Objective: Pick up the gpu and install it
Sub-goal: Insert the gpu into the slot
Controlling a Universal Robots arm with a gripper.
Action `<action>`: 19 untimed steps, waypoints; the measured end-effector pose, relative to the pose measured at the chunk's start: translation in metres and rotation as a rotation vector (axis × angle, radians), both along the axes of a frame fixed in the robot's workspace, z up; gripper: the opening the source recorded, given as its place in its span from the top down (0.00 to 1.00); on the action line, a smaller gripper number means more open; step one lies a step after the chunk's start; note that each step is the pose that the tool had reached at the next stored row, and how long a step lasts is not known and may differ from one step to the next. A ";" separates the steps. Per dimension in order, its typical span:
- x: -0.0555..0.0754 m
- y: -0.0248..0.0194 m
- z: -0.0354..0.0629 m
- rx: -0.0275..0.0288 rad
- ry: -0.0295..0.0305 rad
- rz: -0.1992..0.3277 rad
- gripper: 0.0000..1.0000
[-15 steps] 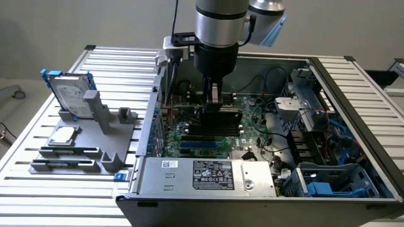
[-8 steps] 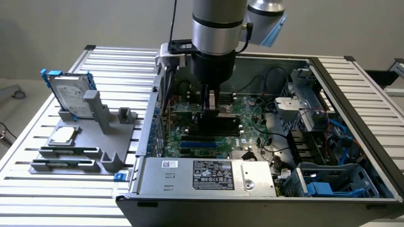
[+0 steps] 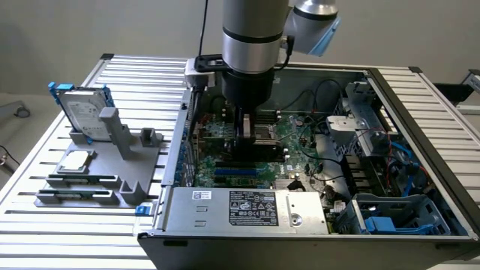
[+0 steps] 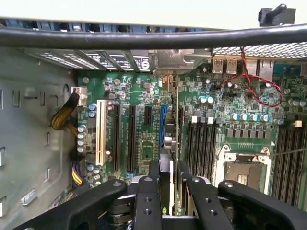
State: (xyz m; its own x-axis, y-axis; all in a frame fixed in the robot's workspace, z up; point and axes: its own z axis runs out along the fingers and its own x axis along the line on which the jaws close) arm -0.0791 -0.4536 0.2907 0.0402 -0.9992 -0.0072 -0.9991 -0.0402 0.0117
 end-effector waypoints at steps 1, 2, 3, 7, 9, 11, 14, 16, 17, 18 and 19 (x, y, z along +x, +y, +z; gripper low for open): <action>-0.001 0.0000 -0.0016 0.0000 0.0000 -0.001 0.74; -0.003 -0.0001 -0.0033 -0.0002 0.0001 -0.003 0.74; -0.005 -0.0004 -0.0047 -0.0001 0.0001 -0.005 0.74; -0.006 -0.0026 -0.0056 0.0000 0.0000 -0.008 0.74; -0.006 -0.0037 -0.0057 -0.0002 0.0001 -0.009 0.74; -0.005 -0.0048 -0.0065 -0.0002 0.0001 -0.012 0.74; -0.006 -0.0058 -0.0085 0.0000 0.0000 -0.022 0.74; -0.006 -0.0059 -0.0085 -0.0004 0.0001 -0.029 0.74; -0.006 -0.0059 -0.0086 -0.0004 0.0001 -0.033 0.74; -0.006 -0.0059 -0.0091 0.0000 -0.0001 -0.039 0.74; -0.006 -0.0059 -0.0095 0.0001 -0.0002 -0.045 0.74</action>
State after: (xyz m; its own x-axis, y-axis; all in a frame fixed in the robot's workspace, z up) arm -0.0851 -0.4595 0.2812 -0.0051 -1.0000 -0.0073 -0.9999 0.0050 0.0115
